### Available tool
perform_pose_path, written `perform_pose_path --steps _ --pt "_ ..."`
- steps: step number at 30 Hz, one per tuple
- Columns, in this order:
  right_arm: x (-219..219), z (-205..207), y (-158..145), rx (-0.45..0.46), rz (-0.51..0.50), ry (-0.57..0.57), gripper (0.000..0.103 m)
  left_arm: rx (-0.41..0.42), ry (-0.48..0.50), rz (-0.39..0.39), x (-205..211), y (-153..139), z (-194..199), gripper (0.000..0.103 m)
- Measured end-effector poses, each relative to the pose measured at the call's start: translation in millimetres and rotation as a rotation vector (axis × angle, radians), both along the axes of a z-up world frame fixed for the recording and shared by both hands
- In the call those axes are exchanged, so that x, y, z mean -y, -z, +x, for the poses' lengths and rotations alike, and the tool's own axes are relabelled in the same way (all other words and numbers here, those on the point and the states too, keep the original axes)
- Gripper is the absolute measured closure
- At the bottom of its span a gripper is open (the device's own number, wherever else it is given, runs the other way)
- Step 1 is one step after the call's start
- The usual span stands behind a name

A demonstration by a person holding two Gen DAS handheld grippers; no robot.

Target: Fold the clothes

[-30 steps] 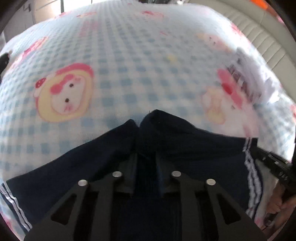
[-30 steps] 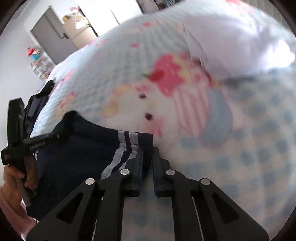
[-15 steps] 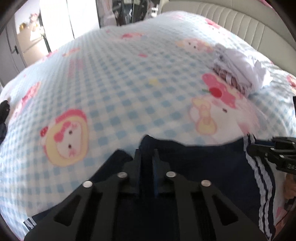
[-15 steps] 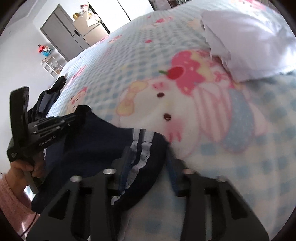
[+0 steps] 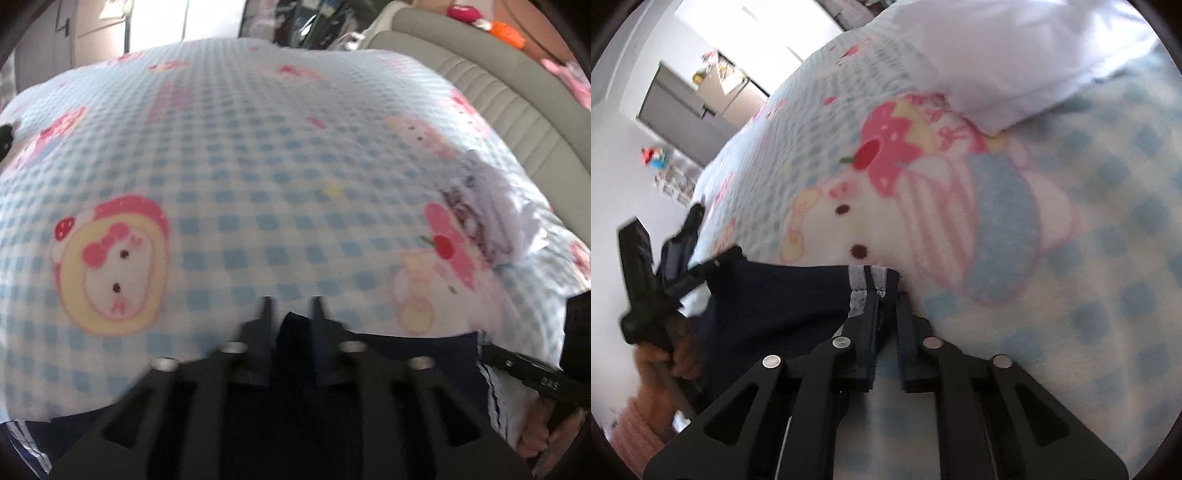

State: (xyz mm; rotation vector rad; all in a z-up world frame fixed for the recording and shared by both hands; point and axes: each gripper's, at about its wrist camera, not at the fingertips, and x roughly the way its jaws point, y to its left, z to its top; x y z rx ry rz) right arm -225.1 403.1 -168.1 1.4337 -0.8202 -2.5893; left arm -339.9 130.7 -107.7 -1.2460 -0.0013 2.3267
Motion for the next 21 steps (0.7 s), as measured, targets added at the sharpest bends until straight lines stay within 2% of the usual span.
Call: perform_pose_path --steps 1,2,4,5,6,8,9,12,14,16,17,19,21 --pt "3.2 -0.2 -5.5 -0.014 0.015 -0.012 0.081 -0.021 0.022 -0.005 -0.3 -4.0 5.5 0.054" --pt "5.3 0.1 -9.5 -0.030 0.026 -0.019 0.068 -0.042 0.043 -0.010 -0.7 -8.0 11.1 0.054" --pt "8.0 1.5 -14.6 -0.060 0.034 -0.024 0.059 -0.056 0.093 -0.075 -7.1 -6.0 18.8 0.058" --pt "9.4 1.6 -14.0 -0.059 0.032 -0.030 0.059 -0.059 0.113 -0.113 -11.1 -2.7 21.5 0.074" --pt "12.0 0.2 -11.8 -0.049 0.033 -0.045 0.061 -0.064 0.133 -0.164 -16.4 2.8 23.2 0.081" --pt "19.9 -2.5 -8.3 -0.030 0.075 -0.075 0.086 -0.087 0.150 -0.232 -25.4 10.6 21.6 0.091" --pt "23.1 -1.6 -9.0 -0.031 0.105 -0.077 0.087 -0.111 0.141 -0.260 -31.2 12.0 18.9 0.092" --pt "22.2 -1.1 -10.1 -0.036 0.170 -0.052 0.087 -0.136 0.062 -0.322 -37.7 7.2 4.1 0.091" --pt "15.9 -0.8 -10.0 -0.038 0.166 -0.029 0.076 -0.088 0.029 -0.284 -33.0 -4.7 -0.7 0.086" --pt "6.4 2.2 -14.2 -0.039 0.122 0.001 0.073 -0.102 0.012 -0.224 -17.8 -27.0 17.3 0.070" --pt "3.5 4.9 -19.2 -0.047 0.131 0.010 0.072 -0.109 0.003 -0.194 -10.1 -38.2 26.3 0.064" --pt "5.4 17.8 -40.2 -0.094 0.178 0.017 0.072 -0.151 0.012 -0.183 15.3 -58.6 67.8 0.061" --pt "13.2 36.3 -57.4 -0.132 0.168 -0.009 0.072 -0.155 0.002 -0.191 42.1 -65.1 101.2 0.061"
